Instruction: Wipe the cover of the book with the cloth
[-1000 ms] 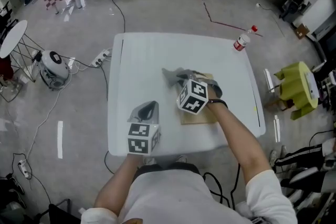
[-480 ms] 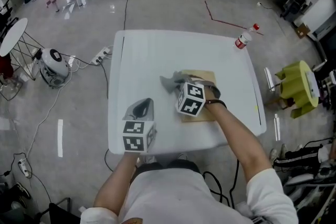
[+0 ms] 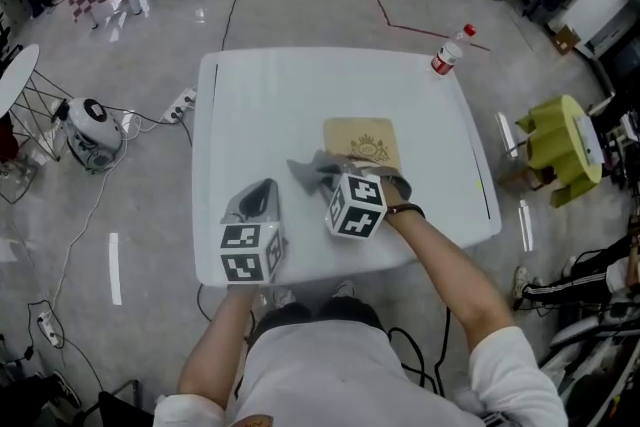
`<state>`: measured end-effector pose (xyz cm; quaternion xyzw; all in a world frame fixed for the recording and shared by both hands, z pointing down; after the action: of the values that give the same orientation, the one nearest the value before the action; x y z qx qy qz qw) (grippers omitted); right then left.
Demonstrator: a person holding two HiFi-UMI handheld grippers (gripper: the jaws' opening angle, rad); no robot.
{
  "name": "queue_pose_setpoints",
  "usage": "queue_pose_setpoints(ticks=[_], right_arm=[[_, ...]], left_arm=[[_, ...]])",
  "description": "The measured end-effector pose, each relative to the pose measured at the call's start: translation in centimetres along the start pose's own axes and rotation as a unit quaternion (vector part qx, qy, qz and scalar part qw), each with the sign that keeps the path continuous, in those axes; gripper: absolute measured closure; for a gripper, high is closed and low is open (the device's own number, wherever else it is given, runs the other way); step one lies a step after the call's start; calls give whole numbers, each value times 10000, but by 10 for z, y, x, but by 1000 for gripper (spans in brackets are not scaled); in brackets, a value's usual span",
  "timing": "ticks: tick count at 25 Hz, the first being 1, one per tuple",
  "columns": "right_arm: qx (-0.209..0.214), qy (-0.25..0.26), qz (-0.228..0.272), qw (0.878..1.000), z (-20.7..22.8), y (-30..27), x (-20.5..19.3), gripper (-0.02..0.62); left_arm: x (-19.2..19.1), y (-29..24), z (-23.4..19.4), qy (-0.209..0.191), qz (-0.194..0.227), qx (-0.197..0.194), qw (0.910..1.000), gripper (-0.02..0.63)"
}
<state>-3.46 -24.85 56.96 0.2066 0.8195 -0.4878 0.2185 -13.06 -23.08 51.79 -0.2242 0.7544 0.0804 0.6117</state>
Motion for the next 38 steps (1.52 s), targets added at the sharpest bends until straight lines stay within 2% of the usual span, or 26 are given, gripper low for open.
queue_pose_setpoints(ticks=[17,21,25,29,38], right_arm=[[392,-220,580,9973,-83,51,13,578],[241,-661,956,9929,-79,67,16,578],[-261,-1538,1494,9764,-48,97,17,578],[-834,-2139,1959,9534,-12,129,10,578],[-1862,-2951,2680,8980,61,203,-32,578]], left_arm=[[-1,1,17,-19,11,78,10000,598],[6,-3,24,-29,77,139,9999,598],[13,-6,35,-33,128,207,9997,598],[25,-12,51,-94,201,209,9995,598],[53,-37,99,-318,377,190,9986,599]])
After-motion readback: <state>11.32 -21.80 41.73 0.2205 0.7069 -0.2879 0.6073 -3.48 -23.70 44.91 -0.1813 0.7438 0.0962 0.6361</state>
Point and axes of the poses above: the fingertips, and each gripper's own axes: y backward along the fingers, z to its right, x out of its top, the point moved 1 cm from there along y, backward along the fingers, and after that the axes turned 15 degrees about z, right-handed, at the moved point
